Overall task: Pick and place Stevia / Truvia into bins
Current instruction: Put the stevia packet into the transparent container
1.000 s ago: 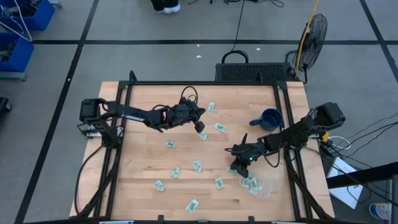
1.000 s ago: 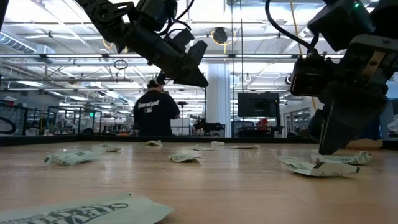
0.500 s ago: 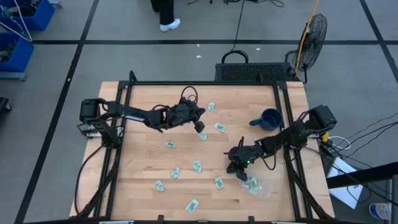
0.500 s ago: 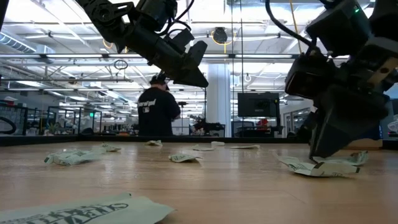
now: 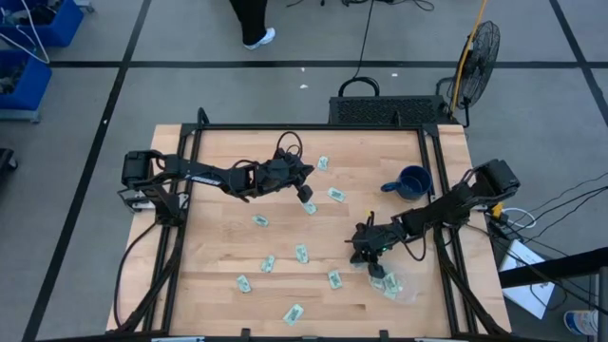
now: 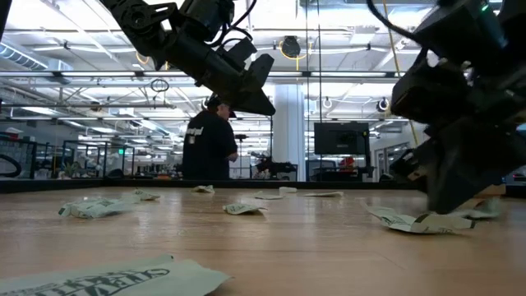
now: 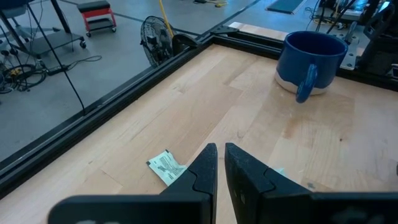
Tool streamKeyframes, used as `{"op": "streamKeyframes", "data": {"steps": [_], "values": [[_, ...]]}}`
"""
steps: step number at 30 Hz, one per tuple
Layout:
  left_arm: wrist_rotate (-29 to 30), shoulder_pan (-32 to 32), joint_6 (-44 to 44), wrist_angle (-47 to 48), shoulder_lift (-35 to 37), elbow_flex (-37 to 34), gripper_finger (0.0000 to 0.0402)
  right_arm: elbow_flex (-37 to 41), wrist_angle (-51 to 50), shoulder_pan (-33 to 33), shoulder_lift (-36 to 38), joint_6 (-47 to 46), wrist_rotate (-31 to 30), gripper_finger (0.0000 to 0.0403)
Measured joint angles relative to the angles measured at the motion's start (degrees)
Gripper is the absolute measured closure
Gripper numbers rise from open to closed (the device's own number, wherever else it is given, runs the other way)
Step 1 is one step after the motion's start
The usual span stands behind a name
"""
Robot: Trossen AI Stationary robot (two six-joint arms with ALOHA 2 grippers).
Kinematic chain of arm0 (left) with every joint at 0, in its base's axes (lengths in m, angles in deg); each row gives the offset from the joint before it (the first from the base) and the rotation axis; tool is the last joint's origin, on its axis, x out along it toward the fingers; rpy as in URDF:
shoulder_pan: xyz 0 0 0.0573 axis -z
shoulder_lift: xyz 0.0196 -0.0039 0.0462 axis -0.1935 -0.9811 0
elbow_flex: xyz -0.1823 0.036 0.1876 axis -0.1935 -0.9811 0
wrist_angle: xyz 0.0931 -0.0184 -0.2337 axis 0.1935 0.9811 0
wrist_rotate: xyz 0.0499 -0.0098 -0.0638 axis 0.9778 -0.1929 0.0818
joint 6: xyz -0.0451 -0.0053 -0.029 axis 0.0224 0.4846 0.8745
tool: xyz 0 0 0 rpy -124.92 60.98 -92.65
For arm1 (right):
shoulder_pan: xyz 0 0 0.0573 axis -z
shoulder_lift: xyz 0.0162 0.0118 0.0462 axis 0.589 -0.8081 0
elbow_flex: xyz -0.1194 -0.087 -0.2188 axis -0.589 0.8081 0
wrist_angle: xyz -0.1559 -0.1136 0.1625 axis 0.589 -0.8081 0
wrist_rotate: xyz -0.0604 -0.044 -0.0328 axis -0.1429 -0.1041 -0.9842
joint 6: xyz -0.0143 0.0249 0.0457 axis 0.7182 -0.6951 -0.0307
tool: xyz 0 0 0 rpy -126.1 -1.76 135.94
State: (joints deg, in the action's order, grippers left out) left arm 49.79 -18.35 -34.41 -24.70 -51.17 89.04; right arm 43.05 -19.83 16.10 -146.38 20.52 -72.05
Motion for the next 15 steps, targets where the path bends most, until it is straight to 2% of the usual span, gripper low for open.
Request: {"op": "streamKeyframes", "data": {"steps": [10, 12, 15], "values": [[0.00, -0.03, 0.02, -0.07, 0.02, 0.00, 0.0366, -0.01, -4.88, 0.39, 17.73, -6.18, -1.83, 0.0402], [0.00, -0.03, 0.07, -0.05, 0.02, 0.00, 0.0366, -0.07, -7.56, -0.20, 20.98, -11.72, -0.71, 0.0402], [0.00, -0.03, 0.11, 0.12, 0.02, 0.00, 0.0366, -0.07, -14.05, -1.99, 24.16, -24.85, 5.54, 0.0403]]}}
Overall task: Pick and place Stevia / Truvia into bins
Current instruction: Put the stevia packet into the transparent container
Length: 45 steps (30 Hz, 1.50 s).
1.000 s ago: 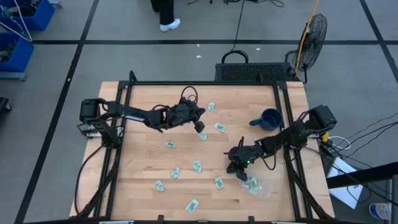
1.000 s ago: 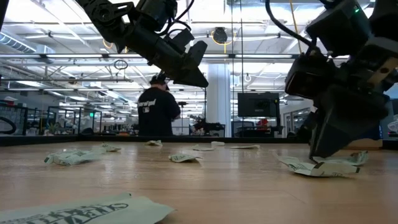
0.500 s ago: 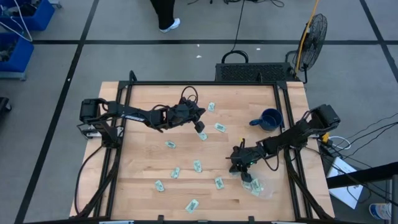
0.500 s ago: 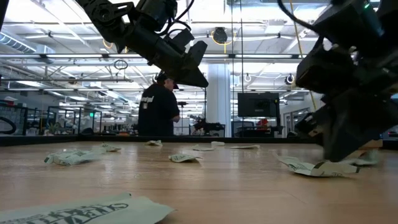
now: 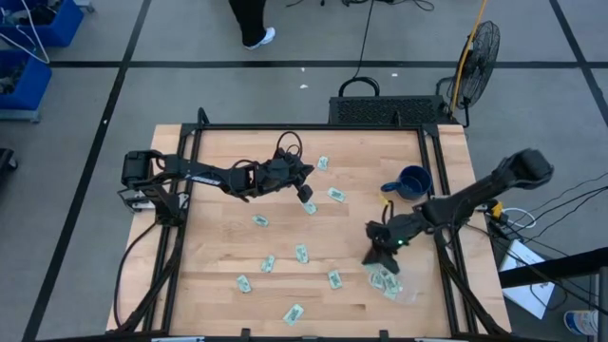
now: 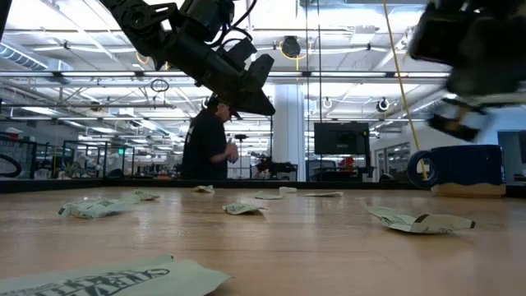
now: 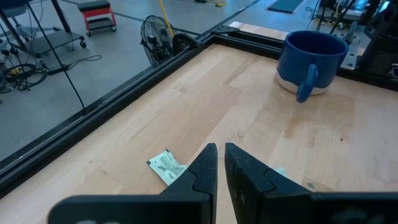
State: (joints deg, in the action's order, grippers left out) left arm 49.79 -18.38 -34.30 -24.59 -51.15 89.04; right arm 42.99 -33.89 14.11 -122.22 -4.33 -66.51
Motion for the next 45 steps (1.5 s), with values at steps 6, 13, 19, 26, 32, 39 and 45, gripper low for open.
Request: {"op": "streamKeyframes", "data": {"steps": [6, 13, 19, 26, 32, 39, 45], "values": [[0.00, 0.00, 0.00, 0.07, 0.00, 0.00, 0.0366, 0.00, -8.33, -6.82, 2.01, -24.33, 6.47, 0.0403], [0.00, 0.00, -0.06, 0.18, 0.00, 0.00, 0.0366, 0.00, -14.18, -15.68, 1.06, -40.37, 6.21, 0.0403], [0.00, 0.00, -1.23, 0.18, -0.02, 0.00, 0.0366, 0.00, -20.24, -16.10, 0.35, -44.14, 3.43, 0.0394], [-0.04, 0.00, -1.20, 0.18, 0.00, 0.00, 0.0366, 0.00, -18.95, -15.87, 0.39, -42.77, 3.08, 0.0360], [-0.07, 0.00, -1.18, 0.18, 0.00, 0.00, 0.0366, 0.00, -12.10, -15.87, 0.94, -40.13, 3.09, 0.0345], [-0.13, 0.00, -7.05, 1.92, 0.00, 0.00, 0.0366, -0.11, -2.13, -15.22, 2.80, -28.99, -6.06, 0.0349], [-0.07, -0.48, -7.40, 4.19, 0.00, 0.00, 0.0366, -0.11, 0.33, -11.37, 3.21, -13.58, -18.27, 0.0351]]}}
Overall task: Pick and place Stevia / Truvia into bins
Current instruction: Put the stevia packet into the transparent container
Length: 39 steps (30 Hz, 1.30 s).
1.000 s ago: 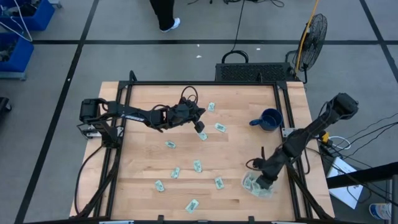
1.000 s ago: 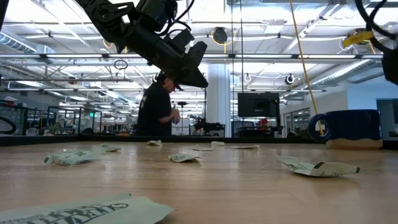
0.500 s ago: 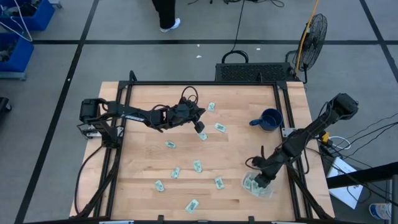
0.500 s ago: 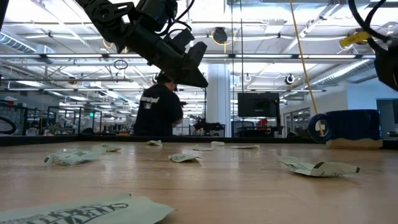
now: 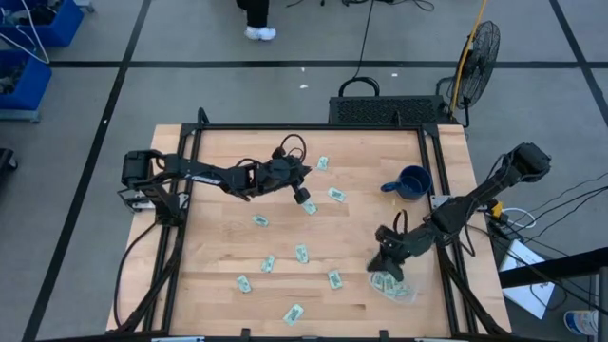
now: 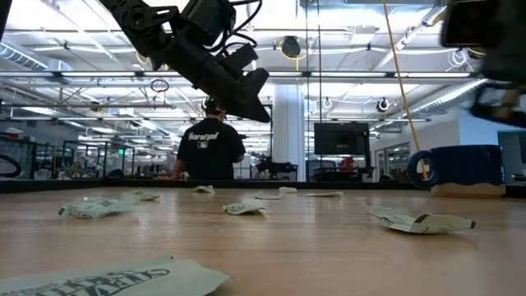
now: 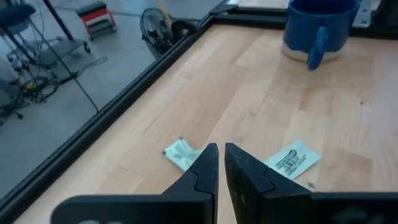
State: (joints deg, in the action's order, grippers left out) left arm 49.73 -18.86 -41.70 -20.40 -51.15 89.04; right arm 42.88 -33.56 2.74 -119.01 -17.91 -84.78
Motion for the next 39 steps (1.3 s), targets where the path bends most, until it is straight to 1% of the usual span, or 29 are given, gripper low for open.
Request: {"op": "streamKeyframes", "data": {"steps": [3, 7, 10, 12, 14, 16, 19, 24, 28, 31, 34, 36, 39], "values": [[-0.11, -0.71, 0.18, 2.85, 0.95, -0.04, 0.0366, 0.00, 0.35, 2.57, 0.00, 13.80, -9.28, 0.0351], [0.02, -1.75, 0.21, 7.22, 3.56, -0.02, 0.0366, 0.00, 2.33, 5.87, 0.00, 36.46, -24.13, 0.0351], [0.04, -1.97, -1.25, 11.23, 6.25, 0.00, 0.0362, 0.00, 4.20, 8.51, 0.00, 49.51, -30.93, 0.0352], [0.93, -1.95, -2.87, 14.73, 7.91, 0.02, 0.0351, 0.02, 6.44, 10.55, -0.02, 54.65, -32.99, 0.0352], [1.88, -1.90, -3.78, 17.80, 9.11, 0.02, 0.0333, 0.02, 8.71, 13.29, -0.02, 55.70, -32.37, 0.0351], [3.07, -1.92, -4.12, 20.68, 10.27, -0.04, 0.0310, 0.02, 9.46, 16.32, -0.02, 54.98, -28.45, 0.0346], [3.64, -1.92, -3.84, 21.14, 10.46, -0.02, 0.0276, 0.02, 8.87, 20.36, -0.34, 56.08, -22.65, 0.0333], [3.04, -1.92, -1.75, 20.99, 10.40, -0.02, 0.0238, 0.02, 8.95, 26.72, -3.16, 60.83, -18.52, 0.0291], [3.02, -1.92, 1.42, 20.60, 10.36, -0.02, 0.0232, 0.02, 8.76, 31.97, -7.63, 59.82, -14.97, 0.0252], [2.97, -1.92, 1.74, 20.09, 10.36, -0.02, 0.0231, 0.02, 8.93, 34.87, -12.49, 57.79, -14.53, 0.0231], [2.96, -1.90, 1.83, 20.03, 10.36, -0.02, 0.0231, 0.02, 11.05, 36.82, -18.17, 56.11, -14.36, 0.0221], [2.95, -1.92, 2.17, 20.04, 10.36, -0.02, 0.0231, 0.04, 14.65, 37.31, -21.89, 55.49, -14.19, 0.0219], [2.95, -1.92, 2.23, 19.92, 10.36, -0.02, 0.0231, 0.04, 20.52, 37.77, -26.82, 55.36, -10.64, 0.0218]]}}
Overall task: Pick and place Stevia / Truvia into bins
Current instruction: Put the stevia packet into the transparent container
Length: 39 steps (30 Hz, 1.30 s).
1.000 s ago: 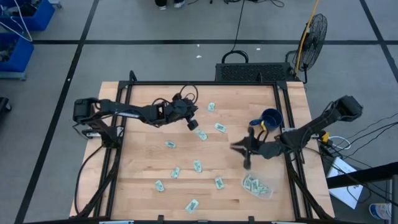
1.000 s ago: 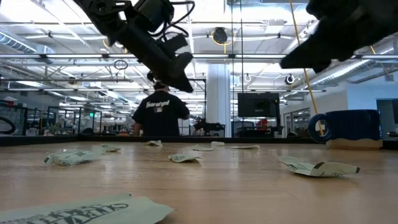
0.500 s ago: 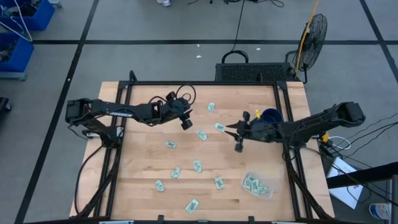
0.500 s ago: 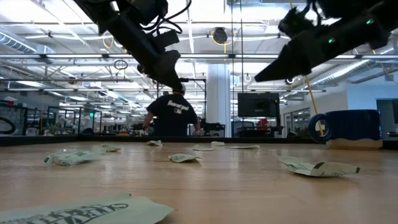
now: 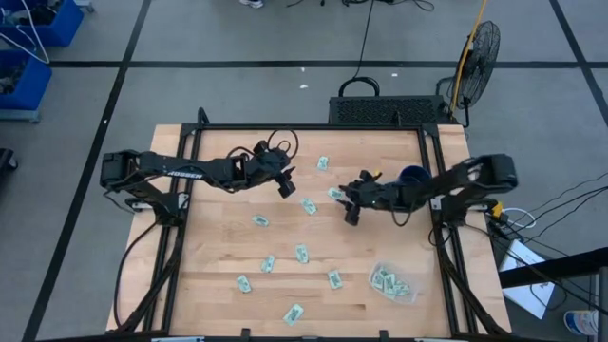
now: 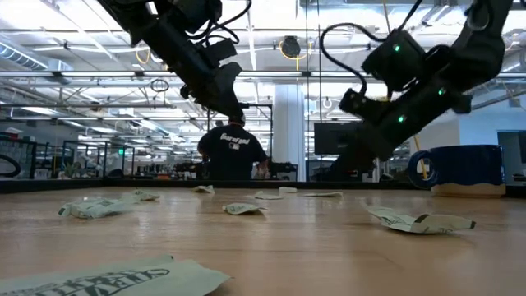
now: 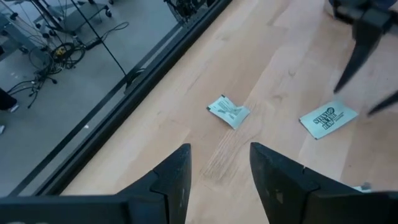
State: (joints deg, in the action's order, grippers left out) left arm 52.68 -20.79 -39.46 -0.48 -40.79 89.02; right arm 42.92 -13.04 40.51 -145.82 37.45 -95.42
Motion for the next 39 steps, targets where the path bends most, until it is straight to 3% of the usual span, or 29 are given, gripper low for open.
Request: {"op": "streamKeyframes", "data": {"steps": [8, 15, 20, 27, 29, 34, 39], "values": [[-0.15, 0.02, -0.11, 0.06, 0.00, 0.00, 0.0231, -0.04, 4.77, 0.51, -7.73, -0.02, 0.35, 0.0221], [-0.19, 0.02, -0.13, 0.96, 0.00, 0.00, 0.0231, -0.15, 5.57, 0.40, -10.19, 3.06, -3.56, 0.0245], [-1.55, 0.02, -0.11, 1.37, 0.00, 0.00, 0.0231, -0.15, 5.05, 0.40, -10.23, 3.97, -3.22, 0.0290], [-2.58, 0.02, 0.11, 1.33, 0.00, 0.00, 0.0231, -0.15, 4.49, 0.40, -10.34, 2.92, -3.84, 0.0387], [-3.14, 0.02, 0.11, 1.35, 0.00, 0.00, 0.0231, -0.13, 4.77, 0.44, -10.33, 3.06, -4.07, 0.0396], [-3.17, 0.02, 0.14, 1.35, 0.00, 0.02, 0.0231, 0.01, 3.63, -1.54, -6.38, 3.15, -4.42, 0.0399], [-3.17, 0.02, -0.15, 1.33, 0.00, 0.02, 0.0231, -3.53, -6.33, -7.78, 4.91, 2.59, -3.67, 0.0400]]}}
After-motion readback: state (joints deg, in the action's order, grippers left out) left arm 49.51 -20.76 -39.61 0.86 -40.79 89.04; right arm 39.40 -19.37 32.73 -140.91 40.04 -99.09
